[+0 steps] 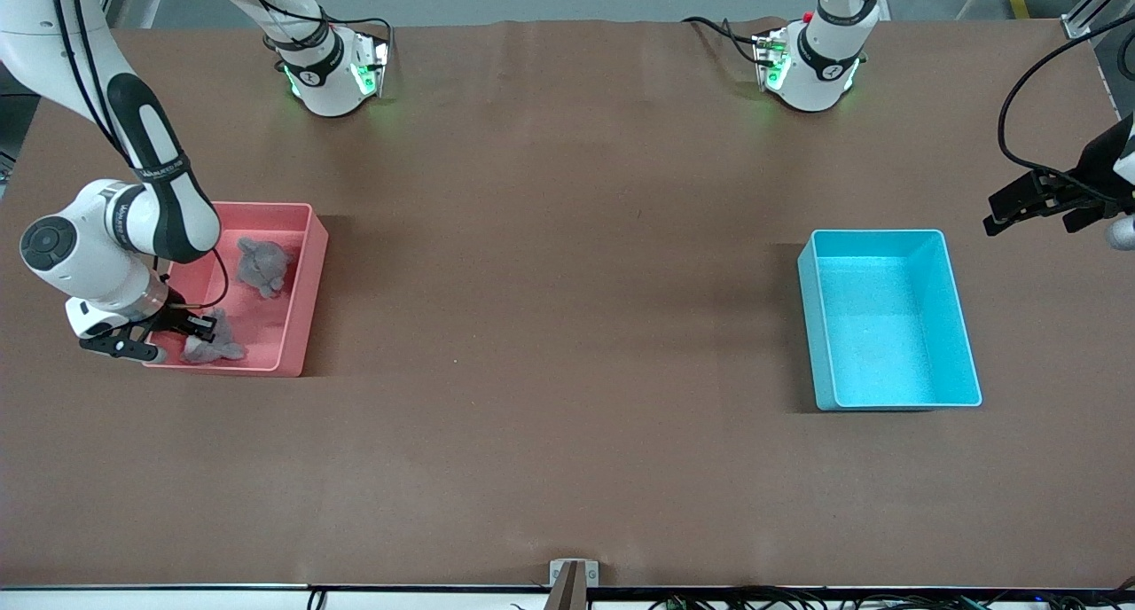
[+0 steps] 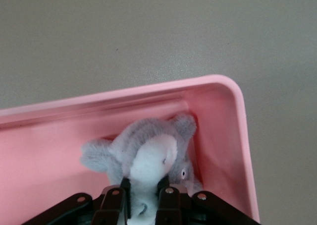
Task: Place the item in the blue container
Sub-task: 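Close the right gripper on the grey animal plush and lift it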
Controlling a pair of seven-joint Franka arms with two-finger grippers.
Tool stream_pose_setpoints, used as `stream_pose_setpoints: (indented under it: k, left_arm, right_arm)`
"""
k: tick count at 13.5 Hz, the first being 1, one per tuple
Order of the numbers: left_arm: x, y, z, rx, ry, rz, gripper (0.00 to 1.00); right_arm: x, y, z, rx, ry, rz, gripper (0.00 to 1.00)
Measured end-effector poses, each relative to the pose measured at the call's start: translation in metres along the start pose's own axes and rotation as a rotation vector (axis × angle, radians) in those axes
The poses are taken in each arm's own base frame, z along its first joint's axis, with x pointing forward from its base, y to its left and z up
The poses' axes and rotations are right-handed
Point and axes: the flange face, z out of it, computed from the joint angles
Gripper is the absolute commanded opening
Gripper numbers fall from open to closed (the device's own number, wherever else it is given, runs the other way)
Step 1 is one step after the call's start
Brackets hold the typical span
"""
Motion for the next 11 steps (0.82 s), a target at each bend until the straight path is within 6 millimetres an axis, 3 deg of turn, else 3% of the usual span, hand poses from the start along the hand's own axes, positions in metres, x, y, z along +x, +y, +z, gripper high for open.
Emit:
stream_pose_setpoints:
  k: [7, 11]
  left_arm:
    - [0.0, 0.0, 0.0, 0.0, 0.0, 0.0, 1.0]
    - [0.0, 0.0, 0.0, 0.0, 0.0, 0.0, 1.0]
  right_arm:
    - [0.002, 0.0, -0.001, 0.0, -0.011, 0.0, 0.0]
    - [0.01, -0.001, -0.012, 0.003, -0.11, -0.001, 0.0]
